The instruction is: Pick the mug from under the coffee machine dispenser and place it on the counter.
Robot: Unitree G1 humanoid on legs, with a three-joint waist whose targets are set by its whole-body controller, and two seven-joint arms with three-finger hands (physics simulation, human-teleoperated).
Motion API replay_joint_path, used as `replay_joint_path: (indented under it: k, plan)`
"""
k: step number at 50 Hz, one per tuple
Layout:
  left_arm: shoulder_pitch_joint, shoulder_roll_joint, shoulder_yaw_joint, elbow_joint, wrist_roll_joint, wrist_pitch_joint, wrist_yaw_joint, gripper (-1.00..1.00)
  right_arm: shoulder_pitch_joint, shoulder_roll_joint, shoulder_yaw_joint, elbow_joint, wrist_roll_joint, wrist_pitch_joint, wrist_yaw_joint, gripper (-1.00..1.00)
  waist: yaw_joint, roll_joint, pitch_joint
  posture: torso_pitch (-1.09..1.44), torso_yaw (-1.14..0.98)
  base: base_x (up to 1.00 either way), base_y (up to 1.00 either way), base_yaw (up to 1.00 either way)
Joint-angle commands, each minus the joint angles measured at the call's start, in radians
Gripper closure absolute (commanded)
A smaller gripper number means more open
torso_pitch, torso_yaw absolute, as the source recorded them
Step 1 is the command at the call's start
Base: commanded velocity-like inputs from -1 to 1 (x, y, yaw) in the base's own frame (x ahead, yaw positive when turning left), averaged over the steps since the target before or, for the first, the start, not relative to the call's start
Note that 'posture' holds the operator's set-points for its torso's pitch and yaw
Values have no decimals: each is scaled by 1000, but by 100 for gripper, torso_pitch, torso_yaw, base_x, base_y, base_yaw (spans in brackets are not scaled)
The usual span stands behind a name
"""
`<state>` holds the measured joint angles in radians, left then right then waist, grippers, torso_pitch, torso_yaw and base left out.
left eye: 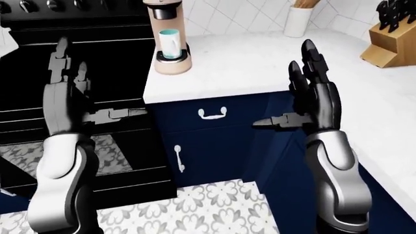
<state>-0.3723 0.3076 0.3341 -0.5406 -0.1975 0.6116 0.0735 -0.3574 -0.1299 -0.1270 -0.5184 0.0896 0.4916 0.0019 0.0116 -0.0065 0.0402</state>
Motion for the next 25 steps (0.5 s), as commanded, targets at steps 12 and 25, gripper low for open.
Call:
replay_joint_path:
  k: [12,25]
  plan:
    - [-23,8,-1,-25,-2,-27,-1,-100,-19,-8,-6,-29,0,-19,-3,-100,-14,16,-8,0,0,13,3,0]
    - [-23,10,2,-29,-5,-22,1,-100,-14,-4,-4,-31,-1,-19,-1,-100,-6,30,-14,0,0,12,3,0]
